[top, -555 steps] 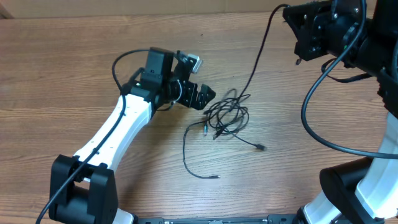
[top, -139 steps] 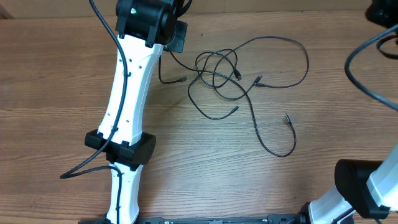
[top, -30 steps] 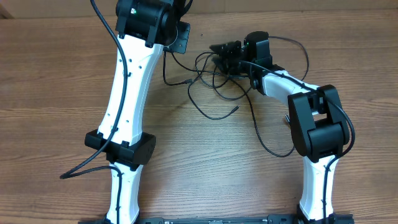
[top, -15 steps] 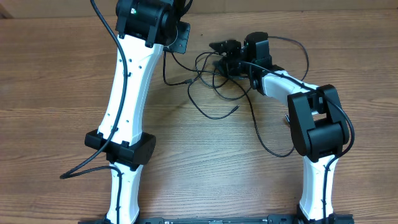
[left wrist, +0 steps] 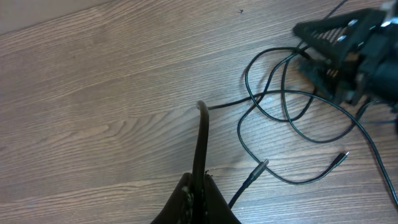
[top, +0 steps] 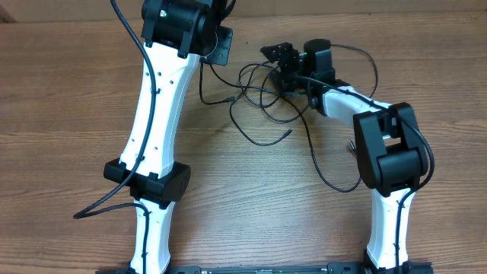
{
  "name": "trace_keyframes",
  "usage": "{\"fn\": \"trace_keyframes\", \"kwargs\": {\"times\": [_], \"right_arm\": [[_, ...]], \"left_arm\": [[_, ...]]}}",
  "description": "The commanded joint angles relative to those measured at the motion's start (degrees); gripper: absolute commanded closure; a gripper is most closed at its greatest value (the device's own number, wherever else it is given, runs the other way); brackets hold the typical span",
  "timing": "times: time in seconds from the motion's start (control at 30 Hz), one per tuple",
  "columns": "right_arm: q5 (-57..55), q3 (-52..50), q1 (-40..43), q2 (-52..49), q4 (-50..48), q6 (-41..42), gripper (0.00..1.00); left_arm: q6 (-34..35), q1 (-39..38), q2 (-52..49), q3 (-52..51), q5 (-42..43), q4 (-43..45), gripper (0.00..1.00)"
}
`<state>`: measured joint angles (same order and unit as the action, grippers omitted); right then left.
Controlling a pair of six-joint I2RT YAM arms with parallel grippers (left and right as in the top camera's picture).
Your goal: Untangle cables
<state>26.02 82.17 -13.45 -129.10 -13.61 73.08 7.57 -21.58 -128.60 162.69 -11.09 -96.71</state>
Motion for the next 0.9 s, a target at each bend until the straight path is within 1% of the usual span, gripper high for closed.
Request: {"fn": "trace_keyframes", "kwargs": {"times": [0.0,0.07,0.1,0.13,0.2,0.27,0.3,0.47,0.67,0.87], "right_arm": [[-2.03,0.44,2.29,-1.27,-0.92,-1.66,0.16],[-1.81,0.44,2.60,-2.23,-2.95,-1.86,0.16],[-1.79,0.44,2.60,-2.32,-3.10,-1.84,0.20],[-1.79,0.44,2.60,-2.45,-3.10,-1.84,0.26],[-1.73,0.44,2.60,-2.69,-3.06,-1.86,0.51],[-1.46,0.44,2.54,-2.71,-3.06,-1.86,0.65],[-1.40,0.44,2.40,-2.71,-3.08,-1.86,0.67],[-0.92,0.44,1.09,-2.71,-3.08,-2.08,0.67],[-2.47,0.44,-2.27,-2.71,-5.95,-1.99,0.65],[-3.65,0.44,-4.66,-2.71,-6.10,-1.97,0.65]], "left_arm": [[0.15,0.57,0.46,0.52,0.61,-0.09,0.96],[0.13,0.57,0.46,0.52,0.61,-0.09,0.95],[0.13,0.57,0.46,0.52,0.61,-0.09,0.96],[0.15,0.57,0.46,0.52,0.61,-0.09,0.96],[0.13,0.57,0.46,0.52,0.61,-0.07,0.95],[0.15,0.57,0.46,0.52,0.61,-0.07,0.95],[0.15,0.57,0.46,0.52,0.61,-0.07,0.95],[0.15,0.57,0.46,0.52,0.61,0.07,0.94],[0.15,0.57,0.46,0.52,0.63,0.02,0.94],[0.15,0.57,0.46,0.52,0.63,0.00,0.95]]}}
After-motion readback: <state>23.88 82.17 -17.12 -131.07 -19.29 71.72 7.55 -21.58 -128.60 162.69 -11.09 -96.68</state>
